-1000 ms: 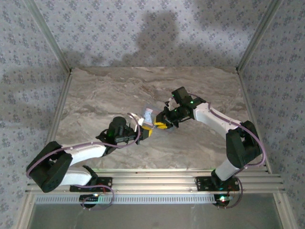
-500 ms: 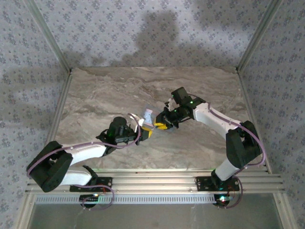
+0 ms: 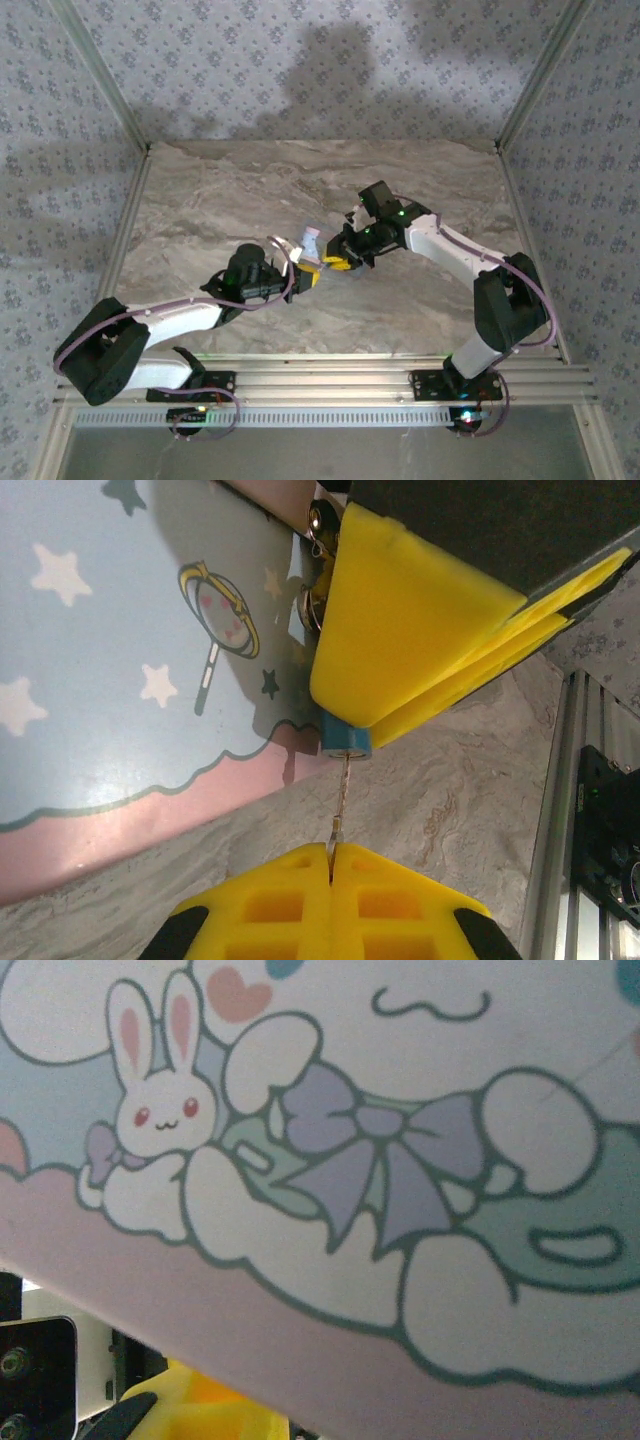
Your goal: Unlock the padlock with the key
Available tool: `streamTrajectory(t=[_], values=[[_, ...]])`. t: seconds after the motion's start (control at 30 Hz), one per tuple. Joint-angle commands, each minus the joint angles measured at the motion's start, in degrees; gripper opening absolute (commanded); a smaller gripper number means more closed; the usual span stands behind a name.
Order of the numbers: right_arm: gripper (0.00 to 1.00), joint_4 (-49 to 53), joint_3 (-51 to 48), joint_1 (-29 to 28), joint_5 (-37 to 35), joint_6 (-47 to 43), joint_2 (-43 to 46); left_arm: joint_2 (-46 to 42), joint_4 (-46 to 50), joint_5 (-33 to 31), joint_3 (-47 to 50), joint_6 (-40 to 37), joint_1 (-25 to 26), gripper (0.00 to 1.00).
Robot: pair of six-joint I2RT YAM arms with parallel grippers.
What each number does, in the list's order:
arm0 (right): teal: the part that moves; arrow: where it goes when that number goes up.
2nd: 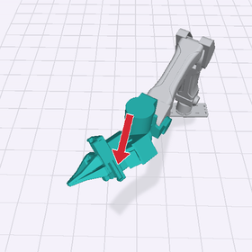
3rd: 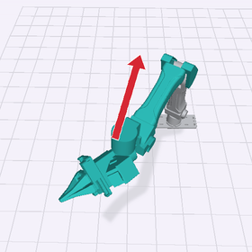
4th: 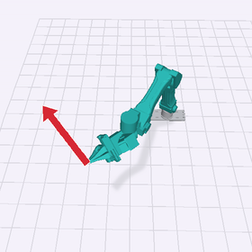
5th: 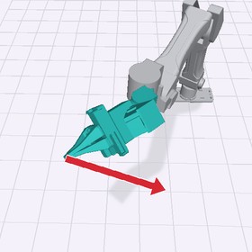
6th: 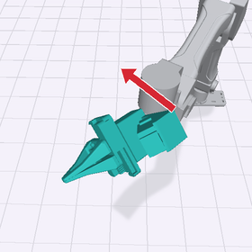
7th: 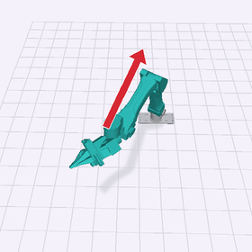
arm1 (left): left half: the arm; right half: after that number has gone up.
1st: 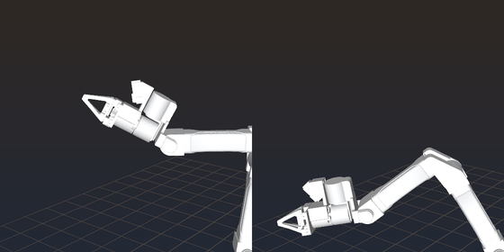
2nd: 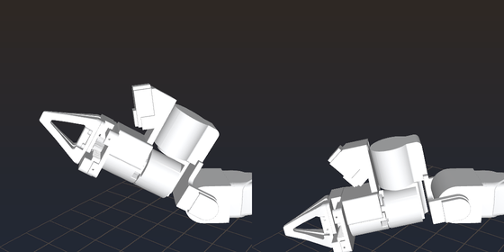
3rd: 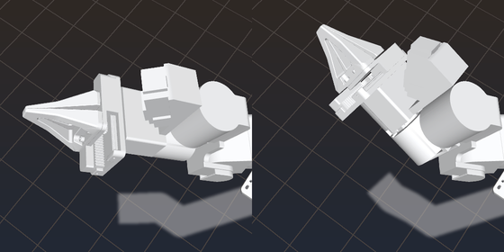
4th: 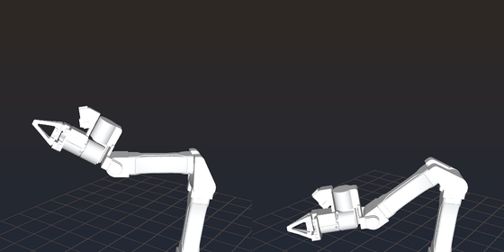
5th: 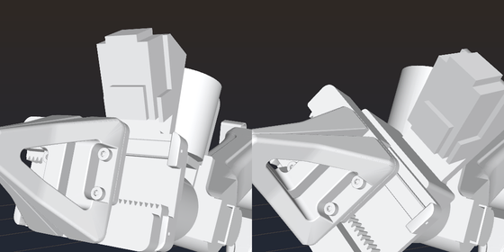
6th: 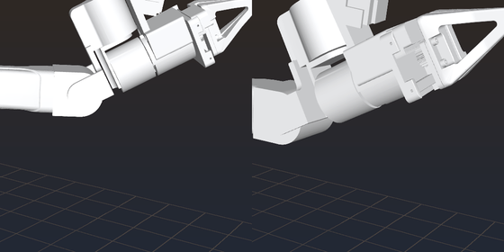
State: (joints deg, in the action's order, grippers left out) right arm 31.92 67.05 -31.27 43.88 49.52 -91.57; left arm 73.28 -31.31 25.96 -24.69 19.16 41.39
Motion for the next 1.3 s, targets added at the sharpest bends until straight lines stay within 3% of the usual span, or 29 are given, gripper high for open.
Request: streamTrajectory(t=[0.0,1.27], values=[[0.00,-0.19,2.65,-0.59,0.86,-1.26,-0.19,0.64,-0.84,1.10,-1.92,0.00,0.34,0.00],[0.00,2.18,3.88,-1.75,-0.72,-2.93,-1.33,0.44,-0.15,1.20,-2.35,0.86,-0.26,0.00]])
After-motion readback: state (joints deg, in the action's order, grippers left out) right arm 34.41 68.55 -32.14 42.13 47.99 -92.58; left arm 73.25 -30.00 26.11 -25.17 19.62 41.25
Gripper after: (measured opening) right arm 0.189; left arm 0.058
